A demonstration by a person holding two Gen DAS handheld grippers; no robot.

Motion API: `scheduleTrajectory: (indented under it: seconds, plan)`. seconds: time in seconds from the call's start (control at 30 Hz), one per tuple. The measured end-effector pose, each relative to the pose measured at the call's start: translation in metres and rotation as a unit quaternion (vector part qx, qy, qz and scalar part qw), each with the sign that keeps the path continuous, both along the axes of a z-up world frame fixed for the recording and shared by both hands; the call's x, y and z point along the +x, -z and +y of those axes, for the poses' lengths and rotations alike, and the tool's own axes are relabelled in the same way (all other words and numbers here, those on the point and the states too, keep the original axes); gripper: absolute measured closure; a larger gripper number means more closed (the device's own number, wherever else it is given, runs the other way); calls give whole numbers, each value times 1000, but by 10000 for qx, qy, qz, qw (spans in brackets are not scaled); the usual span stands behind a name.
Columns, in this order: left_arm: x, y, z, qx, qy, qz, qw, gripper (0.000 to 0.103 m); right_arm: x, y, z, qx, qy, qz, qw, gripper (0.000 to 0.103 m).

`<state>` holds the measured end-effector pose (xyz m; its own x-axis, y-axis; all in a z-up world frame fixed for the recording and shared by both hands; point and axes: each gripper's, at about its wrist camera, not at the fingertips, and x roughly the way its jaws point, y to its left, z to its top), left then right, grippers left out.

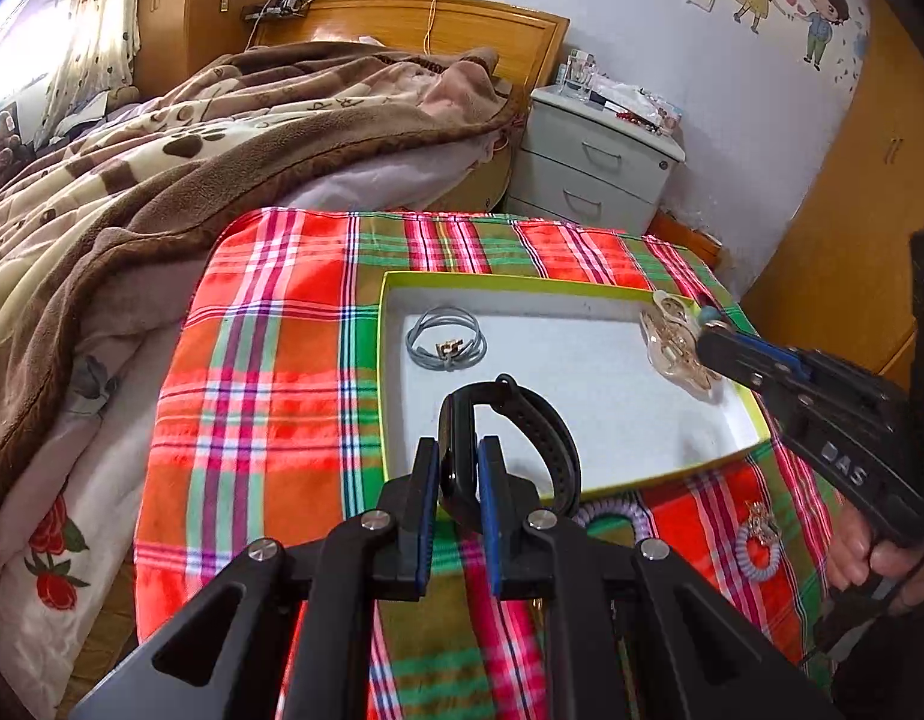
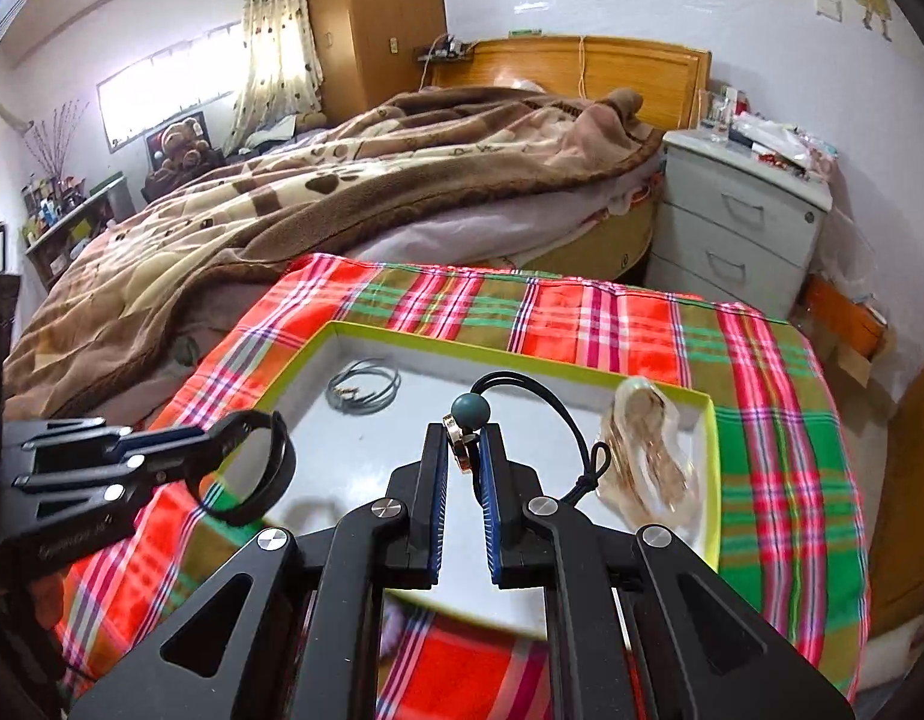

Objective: Organize jewelry
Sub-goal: 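Carry both bands into the box and open both tools to release them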

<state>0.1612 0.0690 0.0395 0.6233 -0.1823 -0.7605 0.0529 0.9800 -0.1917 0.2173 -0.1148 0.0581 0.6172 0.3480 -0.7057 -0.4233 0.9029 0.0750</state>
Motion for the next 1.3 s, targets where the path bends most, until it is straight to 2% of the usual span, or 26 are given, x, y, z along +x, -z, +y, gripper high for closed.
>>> scheduleTrajectory:
  seconds: [0.17,0.53,0.7,1.3]
  plan:
    - [13,7,-4,5,45,83,10000,89,27,13,7,-70,-4,227,9997,92]
    - [35,23,-7,32,-32,286,9996,89,57,33,23,-49,-267,611,9978,92]
    - [41,28,-7,186,-152,267,9994,89,65,43,33,-142,-366,757,9964,92]
    - [50,41,-5,92,-190,453,9988,89,78,63,44,-376,-382,1004,9935,92]
